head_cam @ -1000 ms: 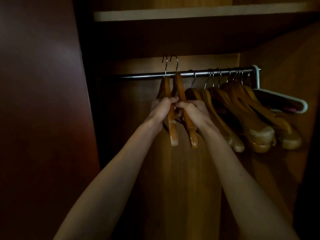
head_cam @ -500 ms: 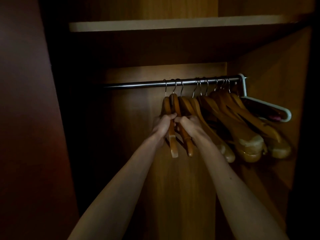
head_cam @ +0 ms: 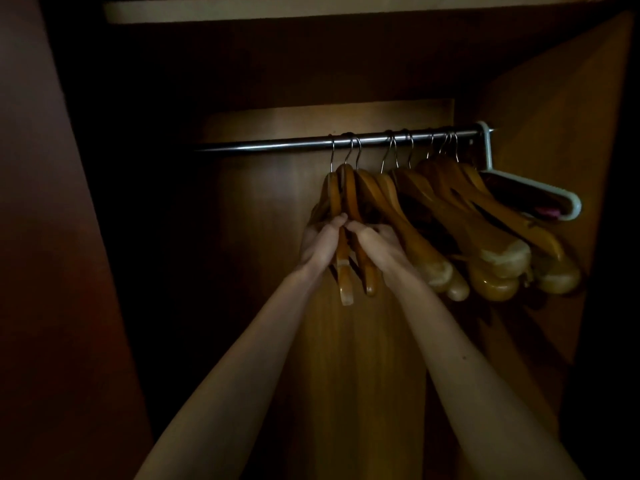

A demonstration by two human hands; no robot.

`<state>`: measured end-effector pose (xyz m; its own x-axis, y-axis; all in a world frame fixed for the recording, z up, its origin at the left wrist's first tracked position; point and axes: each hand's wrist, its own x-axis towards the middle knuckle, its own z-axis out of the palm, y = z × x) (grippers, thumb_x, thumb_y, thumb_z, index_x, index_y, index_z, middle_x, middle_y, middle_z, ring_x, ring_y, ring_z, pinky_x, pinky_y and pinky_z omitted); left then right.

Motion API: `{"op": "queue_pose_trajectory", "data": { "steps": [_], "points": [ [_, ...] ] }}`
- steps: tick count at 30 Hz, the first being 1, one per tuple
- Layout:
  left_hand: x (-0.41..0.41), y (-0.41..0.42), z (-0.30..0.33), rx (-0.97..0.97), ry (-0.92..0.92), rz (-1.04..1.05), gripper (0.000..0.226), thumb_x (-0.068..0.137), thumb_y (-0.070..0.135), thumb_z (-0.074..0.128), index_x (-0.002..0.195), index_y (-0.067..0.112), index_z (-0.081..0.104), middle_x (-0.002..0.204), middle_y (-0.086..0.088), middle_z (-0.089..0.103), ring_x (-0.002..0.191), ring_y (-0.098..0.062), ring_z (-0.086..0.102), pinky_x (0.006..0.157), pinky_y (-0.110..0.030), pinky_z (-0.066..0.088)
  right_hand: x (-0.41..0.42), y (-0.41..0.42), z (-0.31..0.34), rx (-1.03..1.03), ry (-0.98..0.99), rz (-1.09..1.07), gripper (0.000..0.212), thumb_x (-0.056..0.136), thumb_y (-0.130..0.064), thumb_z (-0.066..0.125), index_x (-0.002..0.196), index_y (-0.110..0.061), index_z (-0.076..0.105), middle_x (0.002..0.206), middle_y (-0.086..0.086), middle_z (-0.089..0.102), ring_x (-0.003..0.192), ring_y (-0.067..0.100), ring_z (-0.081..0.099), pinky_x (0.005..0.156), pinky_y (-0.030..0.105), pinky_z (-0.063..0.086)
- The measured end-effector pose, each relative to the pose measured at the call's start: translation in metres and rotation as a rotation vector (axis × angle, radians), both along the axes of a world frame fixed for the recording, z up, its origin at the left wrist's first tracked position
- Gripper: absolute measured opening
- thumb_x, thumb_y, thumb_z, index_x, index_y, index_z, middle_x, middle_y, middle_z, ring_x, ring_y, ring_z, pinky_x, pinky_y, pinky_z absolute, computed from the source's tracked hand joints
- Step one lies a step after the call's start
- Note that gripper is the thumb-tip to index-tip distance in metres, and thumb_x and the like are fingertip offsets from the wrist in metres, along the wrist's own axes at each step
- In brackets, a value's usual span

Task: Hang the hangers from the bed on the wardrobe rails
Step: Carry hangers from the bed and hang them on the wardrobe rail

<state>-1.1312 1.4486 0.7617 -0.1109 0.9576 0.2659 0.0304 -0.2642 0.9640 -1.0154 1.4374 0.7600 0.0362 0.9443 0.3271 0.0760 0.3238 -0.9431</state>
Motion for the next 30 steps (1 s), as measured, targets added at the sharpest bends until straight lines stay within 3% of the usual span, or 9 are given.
{"op": "queue_pose_trajectory", "data": {
  "steps": [4,7,9,15,18,20,24,27,30],
  "points": [
    [-0.002,-0.022,-0.034,0.068,-0.092,0.146,0.026,0.099,0.040,0.058,0.105,0.017,0.068,0.103,-0.002,0.073,0.102,-0.020,0.068,0.100,-0.042,0.050,-0.003,-0.025,-0.035,-0.027,0.134,-0.044,0.019,0.095,-0.058,0.053,0.105,-0.041,0.055,0.089,-0.019,0.057,0.091,0.006,0.052,0.092,0.029,0.038],
    [-0.004,-0.038,-0.076,0.093,-0.122,0.277,0.013,0.100,0.031,0.055,0.092,0.025,0.064,0.096,0.000,0.067,0.099,-0.026,0.066,0.099,-0.050,0.051,0.003,-0.044,-0.064,-0.081,0.181,-0.100,0.040,0.098,-0.057,0.047,0.112,-0.026,0.068,0.086,-0.006,0.062,0.079,0.011,0.056,0.069,0.027,0.043],
    [-0.004,-0.046,-0.115,0.043,-0.053,0.290,0.012,0.099,0.029,0.054,0.093,0.027,0.064,0.095,0.001,0.066,0.096,-0.026,0.065,0.097,-0.049,0.051,0.009,-0.054,-0.092,-0.126,0.176,-0.133,0.028,0.103,-0.043,0.047,0.104,-0.026,0.069,0.075,-0.004,0.058,0.064,0.009,0.051,0.057,0.024,0.040],
    [0.002,-0.079,-0.248,-0.181,0.325,-0.027,0.012,0.096,0.019,0.059,0.104,0.016,0.067,0.091,0.003,0.067,0.074,-0.010,0.062,0.058,-0.021,0.047,0.029,-0.083,-0.214,-0.349,-0.097,-0.109,0.011,0.093,-0.035,0.066,0.092,-0.028,0.074,0.080,-0.007,0.068,0.072,0.007,0.060,0.069,0.025,0.049],
    [0.009,-0.096,-0.321,-0.391,0.437,-0.184,0.015,0.094,0.011,0.062,0.108,0.011,0.067,0.090,-0.002,0.068,0.068,-0.011,0.060,0.054,-0.021,0.045,0.037,-0.104,-0.286,-0.505,-0.176,-0.142,0.011,0.093,-0.029,0.063,0.094,-0.028,0.074,0.090,-0.010,0.070,0.086,0.006,0.063,0.083,0.025,0.051],
    [0.013,-0.108,-0.365,-0.515,0.518,-0.283,0.014,0.093,0.015,0.065,0.107,0.012,0.067,0.088,-0.003,0.068,0.070,-0.014,0.062,0.058,-0.025,0.050,0.040,-0.117,-0.331,-0.606,-0.215,-0.171,0.016,0.093,-0.026,0.062,0.103,-0.025,0.075,0.095,-0.011,0.069,0.093,0.007,0.062,0.082,0.022,0.050],
    [0.019,-0.127,-0.443,-0.756,0.604,-0.496,0.007,0.098,0.005,0.059,0.099,0.006,0.066,0.078,-0.004,0.062,0.064,-0.013,0.056,0.047,-0.015,0.045,0.048,-0.150,-0.416,-0.800,-0.297,-0.216,0.015,0.094,-0.017,0.065,0.105,-0.013,0.075,0.103,-0.002,0.071,0.097,0.014,0.064,0.081,0.026,0.052],
    [0.018,-0.134,-0.495,-0.789,0.815,-0.694,0.010,0.099,0.010,0.057,0.092,0.007,0.063,0.080,-0.010,0.063,0.065,-0.021,0.061,0.064,-0.035,0.056,0.051,-0.186,-0.467,-0.928,-0.325,-0.290,0.021,0.094,-0.019,0.065,0.110,-0.010,0.076,0.114,0.005,0.073,0.108,0.019,0.066,0.081,0.024,0.046],
    [0.015,-0.143,-0.535,-0.700,1.118,-0.882,0.015,0.099,0.019,0.059,0.102,0.009,0.070,0.100,-0.010,0.072,0.092,-0.027,0.069,0.085,-0.043,0.059,0.051,-0.226,-0.512,-1.062,-0.310,-0.352,0.022,0.094,-0.017,0.064,0.112,-0.008,0.074,0.115,0.008,0.073,0.110,0.022,0.066,0.079,0.021,0.041]
  ]
}}
